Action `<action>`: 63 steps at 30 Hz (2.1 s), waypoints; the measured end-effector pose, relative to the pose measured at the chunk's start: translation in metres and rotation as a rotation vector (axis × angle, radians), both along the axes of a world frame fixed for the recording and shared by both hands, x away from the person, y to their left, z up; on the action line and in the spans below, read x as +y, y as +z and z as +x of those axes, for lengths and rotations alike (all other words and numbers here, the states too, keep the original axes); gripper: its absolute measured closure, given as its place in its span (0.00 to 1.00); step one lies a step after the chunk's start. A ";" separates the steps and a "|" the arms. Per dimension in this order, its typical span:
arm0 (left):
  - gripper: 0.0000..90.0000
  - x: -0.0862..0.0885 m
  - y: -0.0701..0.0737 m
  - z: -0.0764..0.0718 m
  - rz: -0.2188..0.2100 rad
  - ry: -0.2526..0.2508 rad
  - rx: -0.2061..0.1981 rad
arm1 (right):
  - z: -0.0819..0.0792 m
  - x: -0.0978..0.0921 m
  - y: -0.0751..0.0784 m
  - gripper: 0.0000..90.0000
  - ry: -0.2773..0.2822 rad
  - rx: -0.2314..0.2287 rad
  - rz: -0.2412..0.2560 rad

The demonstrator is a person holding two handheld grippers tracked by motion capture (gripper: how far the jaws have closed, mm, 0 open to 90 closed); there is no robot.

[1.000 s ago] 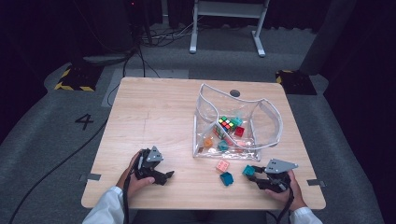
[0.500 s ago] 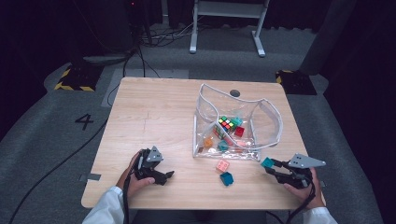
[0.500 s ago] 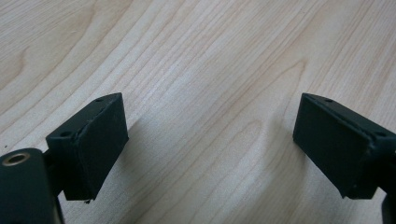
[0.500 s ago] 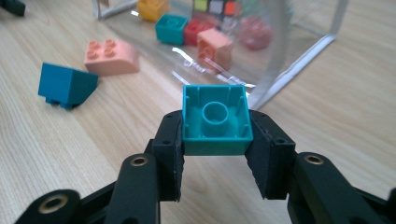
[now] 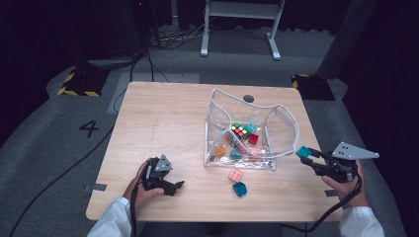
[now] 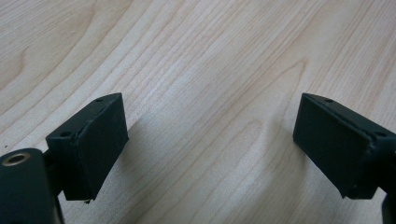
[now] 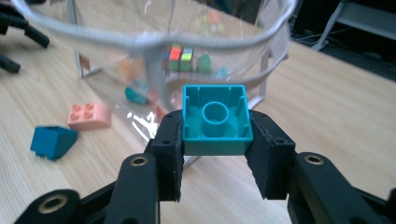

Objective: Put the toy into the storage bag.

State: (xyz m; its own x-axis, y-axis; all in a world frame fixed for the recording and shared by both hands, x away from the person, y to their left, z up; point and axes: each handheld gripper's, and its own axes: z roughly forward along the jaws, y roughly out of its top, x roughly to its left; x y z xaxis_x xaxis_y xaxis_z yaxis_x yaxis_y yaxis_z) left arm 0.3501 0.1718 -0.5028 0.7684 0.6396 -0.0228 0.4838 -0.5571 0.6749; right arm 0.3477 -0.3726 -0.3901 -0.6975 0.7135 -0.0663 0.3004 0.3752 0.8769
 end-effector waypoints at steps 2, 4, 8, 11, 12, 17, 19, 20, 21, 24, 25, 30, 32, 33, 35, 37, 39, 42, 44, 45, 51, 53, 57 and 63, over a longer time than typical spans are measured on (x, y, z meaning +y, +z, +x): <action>0.11 0.000 0.000 0.000 -0.001 -0.001 -0.001 | 0.004 -0.002 0.013 0.66 0.006 -0.010 0.003; 0.11 0.000 0.000 0.000 -0.001 -0.001 -0.001 | 0.007 -0.002 0.023 0.66 0.007 -0.018 -0.005; 0.11 0.000 0.000 0.000 -0.001 -0.002 0.000 | 0.015 0.004 0.042 0.66 0.023 -0.035 -0.021; 0.11 0.000 0.000 0.000 -0.001 -0.002 -0.001 | 0.021 0.011 0.053 0.66 0.030 -0.048 -0.042; 0.11 0.000 0.000 0.000 -0.001 -0.002 0.000 | 0.024 0.013 0.057 0.66 0.031 -0.058 -0.058; 0.11 0.000 0.000 0.000 -0.001 -0.003 0.000 | 0.041 0.031 0.069 0.66 0.059 -0.055 -0.107; 0.11 0.000 0.000 0.000 -0.001 -0.002 0.000 | 0.048 0.038 0.072 0.66 0.066 -0.046 -0.129; 0.11 0.000 0.000 0.000 -0.001 -0.002 -0.001 | 0.052 0.042 0.073 0.66 0.069 -0.039 -0.135; 0.11 0.000 0.000 0.000 -0.001 -0.002 -0.001 | 0.055 0.046 0.074 0.66 0.078 -0.040 -0.146; 0.11 0.000 0.000 0.000 -0.001 -0.003 -0.001 | 0.063 0.057 0.077 0.66 0.094 -0.038 -0.164; 0.11 0.000 0.000 0.000 -0.001 -0.003 -0.001 | 0.066 0.062 0.077 0.66 0.102 -0.035 -0.167; 0.11 0.000 0.000 0.000 -0.001 -0.003 -0.001 | 0.078 0.078 0.078 0.66 0.120 -0.027 -0.201; 0.11 0.000 0.000 0.000 -0.001 -0.003 -0.001 | 0.083 0.085 0.077 0.66 0.134 -0.011 -0.210; 0.11 0.000 0.000 0.000 -0.001 -0.002 -0.001 | 0.085 0.089 0.076 0.66 0.140 -0.006 -0.219; 0.11 0.000 0.000 0.000 -0.001 -0.002 -0.001 | 0.089 0.096 0.074 0.66 0.157 0.008 -0.246; 0.11 0.000 0.000 0.000 0.000 -0.002 -0.001 | 0.093 0.104 0.071 0.66 0.183 0.009 -0.268; 0.11 0.000 0.000 0.000 0.000 -0.001 -0.001 | 0.095 0.110 0.069 0.66 0.190 0.026 -0.285; 0.11 0.000 0.000 0.000 0.000 -0.002 -0.001 | 0.099 0.119 0.067 0.66 0.211 0.042 -0.314; 0.11 0.000 0.000 0.000 0.000 0.000 0.000 | 0.101 0.125 0.065 0.66 0.226 0.056 -0.328; 0.11 0.000 0.000 0.000 0.000 0.000 0.000 | 0.102 0.129 0.064 0.66 0.228 0.072 -0.339; 0.11 0.000 0.000 0.000 0.004 0.000 -0.008 | 0.111 0.145 0.056 0.66 0.264 0.118 -0.432; 0.11 0.000 0.000 0.000 -0.006 0.000 0.007 | 0.114 0.151 0.052 0.66 0.272 0.132 -0.468; 0.11 0.000 0.000 0.000 0.000 -0.001 -0.004 | 0.119 0.158 0.042 0.66 0.268 0.176 -0.551; 0.11 0.000 0.000 0.000 0.001 -0.001 -0.005 | 0.122 0.159 0.036 0.66 0.263 0.242 -0.675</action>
State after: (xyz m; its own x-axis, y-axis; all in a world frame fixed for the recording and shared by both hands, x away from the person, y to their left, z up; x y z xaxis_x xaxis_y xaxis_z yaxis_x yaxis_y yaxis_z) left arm 0.3501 0.1719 -0.5027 0.7692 0.6387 -0.0184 0.4801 -0.5587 0.6763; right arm 0.4694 -0.2141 -0.3545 -0.8895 0.3809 -0.2525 0.2818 0.8922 0.3531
